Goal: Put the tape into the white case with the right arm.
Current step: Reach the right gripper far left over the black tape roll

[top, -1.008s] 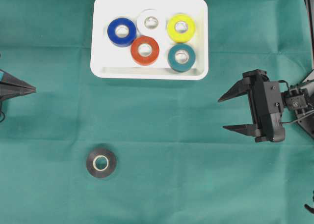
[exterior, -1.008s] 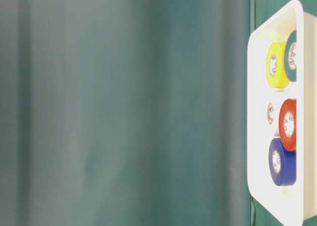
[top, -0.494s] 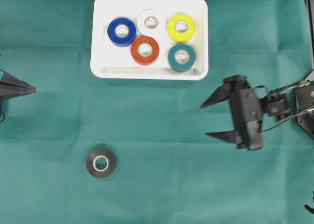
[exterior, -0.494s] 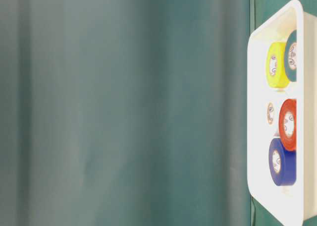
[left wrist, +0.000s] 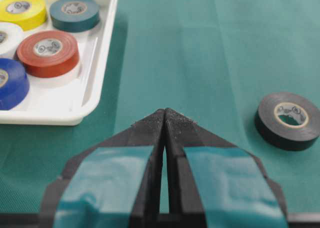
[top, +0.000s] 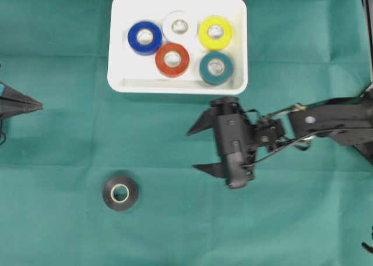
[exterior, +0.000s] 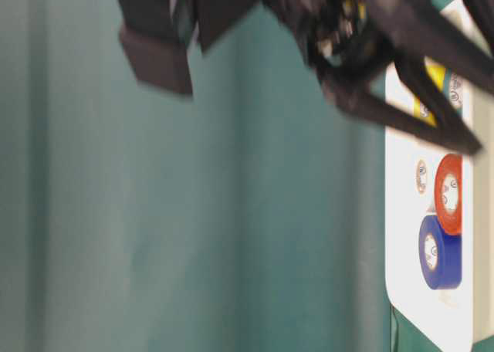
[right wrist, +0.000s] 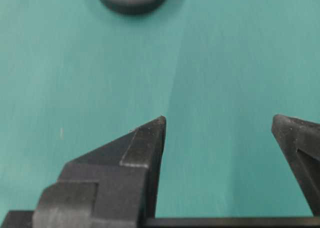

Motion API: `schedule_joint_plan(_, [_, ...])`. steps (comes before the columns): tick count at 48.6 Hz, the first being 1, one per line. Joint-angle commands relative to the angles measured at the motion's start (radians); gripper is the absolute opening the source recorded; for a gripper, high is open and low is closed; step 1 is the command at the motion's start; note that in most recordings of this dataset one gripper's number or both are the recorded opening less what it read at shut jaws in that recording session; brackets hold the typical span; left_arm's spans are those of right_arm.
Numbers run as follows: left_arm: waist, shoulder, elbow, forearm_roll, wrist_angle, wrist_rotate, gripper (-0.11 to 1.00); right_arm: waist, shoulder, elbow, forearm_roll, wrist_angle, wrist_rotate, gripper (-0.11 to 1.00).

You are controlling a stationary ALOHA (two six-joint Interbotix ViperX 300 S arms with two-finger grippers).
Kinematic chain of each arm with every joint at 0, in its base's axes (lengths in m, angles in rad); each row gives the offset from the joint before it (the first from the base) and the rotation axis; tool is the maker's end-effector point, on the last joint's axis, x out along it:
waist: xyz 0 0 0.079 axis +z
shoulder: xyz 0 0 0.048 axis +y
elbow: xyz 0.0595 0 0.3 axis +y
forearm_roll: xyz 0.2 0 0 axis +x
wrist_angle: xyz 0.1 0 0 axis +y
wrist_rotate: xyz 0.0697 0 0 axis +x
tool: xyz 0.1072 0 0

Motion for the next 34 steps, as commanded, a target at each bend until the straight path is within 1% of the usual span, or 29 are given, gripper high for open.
schedule_joint_plan(1, [0.002,0.008,-0.011,0.0,-0.005,0.0,0.0,0.009,0.031,-0.075,-0.002,-0.005,-0.002,0.52])
schedule_joint_plan(7, [0.002,0.008,-0.011,0.0,-0.006,0.0,0.0,0.02,0.097,-0.163,-0.002,-0.005,0.0,0.53])
schedule_joint_plan(19, [0.002,0.008,-0.011,0.0,-0.005,0.0,0.0,0.037,0.193,-0.304,-0.002,0.018,0.005,0.53])
schedule_joint_plan(34, [0.002,0.008,-0.011,0.0,-0.006,0.0,0.0,0.055,0.307,-0.476,-0.003,0.117,0.008,0.54])
